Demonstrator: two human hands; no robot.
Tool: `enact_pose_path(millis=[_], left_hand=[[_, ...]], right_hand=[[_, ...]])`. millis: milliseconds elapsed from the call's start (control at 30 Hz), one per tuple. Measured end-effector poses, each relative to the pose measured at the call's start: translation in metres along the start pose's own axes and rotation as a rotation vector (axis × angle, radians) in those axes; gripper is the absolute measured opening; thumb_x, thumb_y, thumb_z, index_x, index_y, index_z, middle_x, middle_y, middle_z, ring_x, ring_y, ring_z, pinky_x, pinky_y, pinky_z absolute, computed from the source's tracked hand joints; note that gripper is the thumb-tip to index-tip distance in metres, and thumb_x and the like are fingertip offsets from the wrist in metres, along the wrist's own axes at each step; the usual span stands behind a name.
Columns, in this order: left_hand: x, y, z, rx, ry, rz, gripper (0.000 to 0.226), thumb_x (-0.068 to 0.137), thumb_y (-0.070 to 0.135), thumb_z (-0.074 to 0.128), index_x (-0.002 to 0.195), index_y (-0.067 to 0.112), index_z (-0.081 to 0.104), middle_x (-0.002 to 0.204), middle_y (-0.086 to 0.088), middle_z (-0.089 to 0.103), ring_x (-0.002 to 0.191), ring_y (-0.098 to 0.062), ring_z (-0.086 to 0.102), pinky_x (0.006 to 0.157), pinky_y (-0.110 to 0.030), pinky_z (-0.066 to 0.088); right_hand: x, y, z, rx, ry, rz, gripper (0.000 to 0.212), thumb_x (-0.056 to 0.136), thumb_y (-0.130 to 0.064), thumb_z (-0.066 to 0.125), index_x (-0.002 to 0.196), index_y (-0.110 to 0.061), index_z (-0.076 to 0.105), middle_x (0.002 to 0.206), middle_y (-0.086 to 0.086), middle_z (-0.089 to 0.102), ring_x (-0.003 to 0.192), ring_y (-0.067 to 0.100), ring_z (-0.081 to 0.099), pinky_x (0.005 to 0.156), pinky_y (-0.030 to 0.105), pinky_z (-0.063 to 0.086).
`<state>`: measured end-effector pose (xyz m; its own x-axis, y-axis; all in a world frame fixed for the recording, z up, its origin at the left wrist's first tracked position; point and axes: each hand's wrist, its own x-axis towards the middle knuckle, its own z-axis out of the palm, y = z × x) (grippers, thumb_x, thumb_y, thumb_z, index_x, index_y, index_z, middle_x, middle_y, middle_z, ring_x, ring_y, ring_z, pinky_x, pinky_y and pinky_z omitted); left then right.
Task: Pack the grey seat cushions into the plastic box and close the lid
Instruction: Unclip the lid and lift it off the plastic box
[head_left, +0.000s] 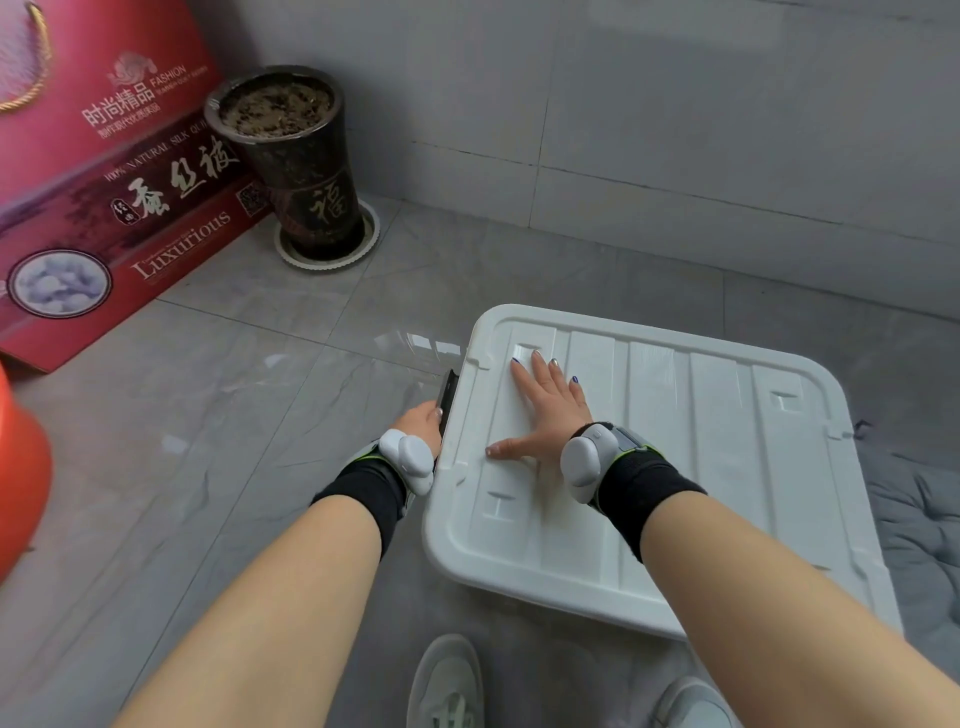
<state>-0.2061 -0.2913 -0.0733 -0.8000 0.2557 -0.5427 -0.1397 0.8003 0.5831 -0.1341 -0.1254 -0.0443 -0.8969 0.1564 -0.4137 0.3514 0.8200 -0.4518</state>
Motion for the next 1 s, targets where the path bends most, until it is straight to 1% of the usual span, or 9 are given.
enact_pose_path(millis=[67, 133, 200, 267, 367, 433, 667, 733, 1000], left_hand=[[0.004, -0.002, 0.002, 0.047, -0.008, -0.027, 0.029, 0.102, 0.016, 0.030, 0.092, -0.001, 0.051, 0.121, -0.027, 0.058, 0.109, -0.042, 0.053, 0.074, -0.029, 0.033], [0.005, -0.003, 0.001, 0.077, -0.005, -0.041, 0.029, 0.101, 0.017, 0.031, 0.084, 0.003, 0.049, 0.121, -0.027, 0.059, 0.110, -0.042, 0.054, 0.077, -0.031, 0.036], [0.001, 0.001, 0.000, 0.092, 0.029, -0.044, 0.030, 0.101, 0.017, 0.031, 0.109, 0.003, 0.057, 0.129, -0.021, 0.057, 0.116, -0.039, 0.053, 0.087, -0.033, 0.041], [-0.004, 0.010, -0.003, 0.081, 0.119, -0.021, 0.037, 0.099, 0.018, 0.034, 0.131, 0.010, 0.050, 0.134, -0.016, 0.056, 0.122, -0.037, 0.051, 0.099, -0.035, 0.040], [-0.013, 0.029, -0.006, 0.102, 0.212, 0.039, 0.040, 0.094, 0.022, 0.043, 0.134, 0.019, 0.048, 0.130, -0.014, 0.057, 0.122, -0.036, 0.047, 0.103, -0.036, 0.037], [-0.021, 0.045, -0.009, 0.094, 0.258, 0.082, 0.043, 0.090, 0.023, 0.047, 0.133, 0.024, 0.048, 0.128, -0.011, 0.056, 0.121, -0.036, 0.043, 0.103, -0.037, 0.036], [-0.059, 0.122, 0.009, -0.010, 0.142, 0.310, 0.037, 0.085, 0.023, 0.059, 0.122, 0.022, 0.060, 0.119, -0.004, 0.061, 0.116, -0.025, 0.052, 0.100, -0.033, 0.041], [-0.070, 0.140, 0.019, 0.014, 0.108, 0.357, 0.037, 0.084, 0.026, 0.060, 0.122, 0.023, 0.059, 0.120, -0.001, 0.060, 0.118, -0.022, 0.051, 0.098, -0.030, 0.040], [-0.114, 0.220, 0.095, 0.020, -0.042, 0.544, 0.036, 0.083, 0.029, 0.063, 0.119, 0.024, 0.059, 0.122, -0.001, 0.058, 0.120, -0.020, 0.049, 0.103, -0.034, 0.041]], right_hand=[[-0.001, 0.001, 0.001, 0.006, 0.008, -0.004, 0.120, 0.064, -0.059, 0.074, 0.151, -0.030, -0.002, 0.160, -0.001, -0.015, 0.148, 0.019, -0.018, 0.119, 0.038, -0.011], [-0.001, 0.001, 0.001, 0.009, 0.012, -0.005, 0.119, 0.064, -0.058, 0.075, 0.151, -0.030, -0.001, 0.160, -0.001, -0.015, 0.148, 0.019, -0.018, 0.119, 0.038, -0.011], [-0.002, 0.001, -0.001, 0.016, -0.001, -0.003, 0.117, 0.065, -0.056, 0.075, 0.152, -0.029, 0.000, 0.160, -0.001, -0.014, 0.148, 0.019, -0.016, 0.118, 0.038, -0.010], [-0.004, 0.002, -0.010, 0.030, -0.045, -0.004, 0.112, 0.070, -0.048, 0.076, 0.152, -0.026, 0.003, 0.161, 0.001, -0.011, 0.149, 0.020, -0.012, 0.119, 0.036, -0.008], [-0.014, 0.006, -0.031, 0.137, -0.102, 0.011, 0.093, 0.078, -0.030, 0.074, 0.151, -0.018, 0.016, 0.162, 0.004, -0.001, 0.150, 0.017, -0.002, 0.119, 0.031, 0.003], [-0.028, 0.014, -0.046, 0.212, -0.090, 0.050, 0.083, 0.082, -0.026, 0.071, 0.150, -0.018, 0.023, 0.161, 0.002, 0.006, 0.149, 0.015, 0.005, 0.118, 0.027, 0.010], [-0.086, 0.063, -0.093, 0.365, 0.060, 0.220, 0.067, 0.084, -0.024, 0.068, 0.144, -0.023, 0.037, 0.151, -0.001, 0.036, 0.140, 0.017, 0.035, 0.106, 0.024, 0.030], [-0.097, 0.077, -0.101, 0.395, 0.095, 0.256, 0.064, 0.084, -0.023, 0.067, 0.142, -0.021, 0.040, 0.149, 0.001, 0.040, 0.137, 0.018, 0.039, 0.106, 0.027, 0.033], [-0.160, 0.154, -0.131, 0.575, 0.302, 0.424, 0.051, 0.084, -0.015, 0.065, 0.133, -0.013, 0.049, 0.138, 0.005, 0.051, 0.124, 0.023, 0.051, 0.097, 0.031, 0.042]])
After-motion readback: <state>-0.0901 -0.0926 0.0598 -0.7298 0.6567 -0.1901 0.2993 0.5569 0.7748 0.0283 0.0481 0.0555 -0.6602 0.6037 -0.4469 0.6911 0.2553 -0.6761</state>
